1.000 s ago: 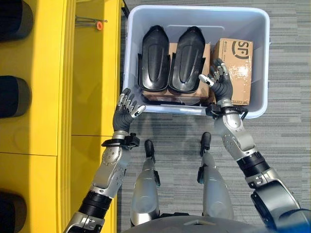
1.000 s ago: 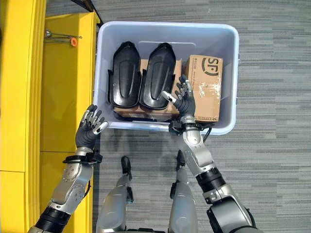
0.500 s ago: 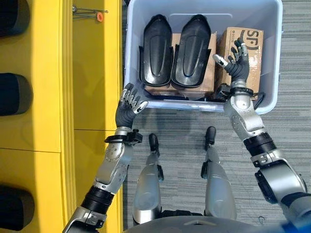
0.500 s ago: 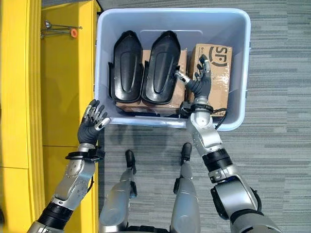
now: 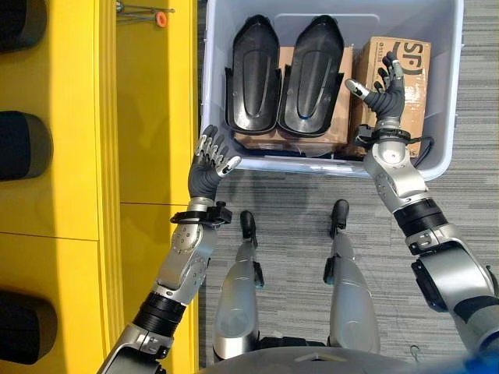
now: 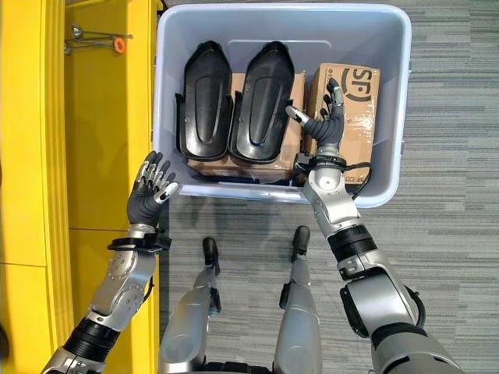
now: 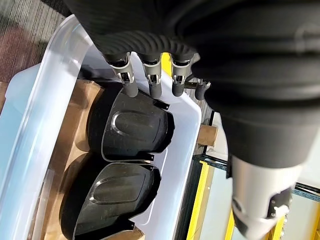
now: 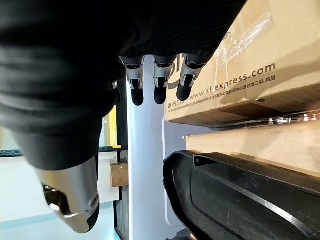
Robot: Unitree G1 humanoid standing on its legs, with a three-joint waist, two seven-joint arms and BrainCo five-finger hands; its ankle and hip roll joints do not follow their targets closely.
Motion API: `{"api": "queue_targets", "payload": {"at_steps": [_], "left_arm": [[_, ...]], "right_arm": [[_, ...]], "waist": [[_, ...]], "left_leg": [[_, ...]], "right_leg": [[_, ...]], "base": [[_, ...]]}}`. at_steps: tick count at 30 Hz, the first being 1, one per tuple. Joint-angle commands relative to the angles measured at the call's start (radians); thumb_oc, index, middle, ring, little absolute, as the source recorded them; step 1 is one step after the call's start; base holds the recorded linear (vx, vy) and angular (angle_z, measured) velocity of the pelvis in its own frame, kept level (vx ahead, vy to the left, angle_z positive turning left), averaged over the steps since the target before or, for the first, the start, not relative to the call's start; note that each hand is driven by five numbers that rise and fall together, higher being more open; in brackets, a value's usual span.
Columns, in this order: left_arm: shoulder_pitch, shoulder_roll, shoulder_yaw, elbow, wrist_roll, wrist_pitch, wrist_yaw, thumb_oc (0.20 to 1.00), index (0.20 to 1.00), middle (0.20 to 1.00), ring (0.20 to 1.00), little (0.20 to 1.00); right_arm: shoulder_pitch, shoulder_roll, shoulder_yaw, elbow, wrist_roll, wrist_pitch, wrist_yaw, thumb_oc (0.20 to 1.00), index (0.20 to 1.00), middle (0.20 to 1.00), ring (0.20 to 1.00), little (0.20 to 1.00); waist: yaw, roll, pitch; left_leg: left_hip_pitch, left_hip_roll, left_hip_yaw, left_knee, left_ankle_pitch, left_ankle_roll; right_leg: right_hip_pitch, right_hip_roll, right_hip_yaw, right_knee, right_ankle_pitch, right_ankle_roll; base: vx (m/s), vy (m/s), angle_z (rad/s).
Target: Move parts from the plastic box to the shelf.
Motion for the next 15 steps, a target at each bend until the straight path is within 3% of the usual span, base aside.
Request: {"api": "queue_targets", "payload": {"at_steps": [1,15], "left_arm": [[-0.012,0.075,-0.015,-0.061,0.0,-0.062,0.004,1.0,1.0,1.0,1.0,1.0],[-0.026,0.081,-0.019,-0.057,0.004,-0.065,0.014,1.0,1.0,1.0,1.0,1.0]], "right_arm": [[-0.141,0.006,0.022,0.016,-0.044,-0.033,0.0,1.0,1.0,1.0,1.0,1.0],[-0.164,0.02,0.044,0.024,-0.053,-0.028,0.007,1.0,1.0,1.0,1.0,1.0]], "waist": [[0.003,-0.044,0.003],[0.017,-0.057,0.01]], "left_leg": [[-0.074,0.016,-0.065,0.039,0.026,0.013],[-0.098,0.015,-0.081,0.053,0.024,0.015]], "right_leg": [[0.059,-0.073,-0.041,0.073,-0.127,0.055],[0.054,-0.069,-0.049,0.076,-0.132,0.051]], "base": [[0.0,0.0,0.0],[0.0,-0.001,0.03]]}}
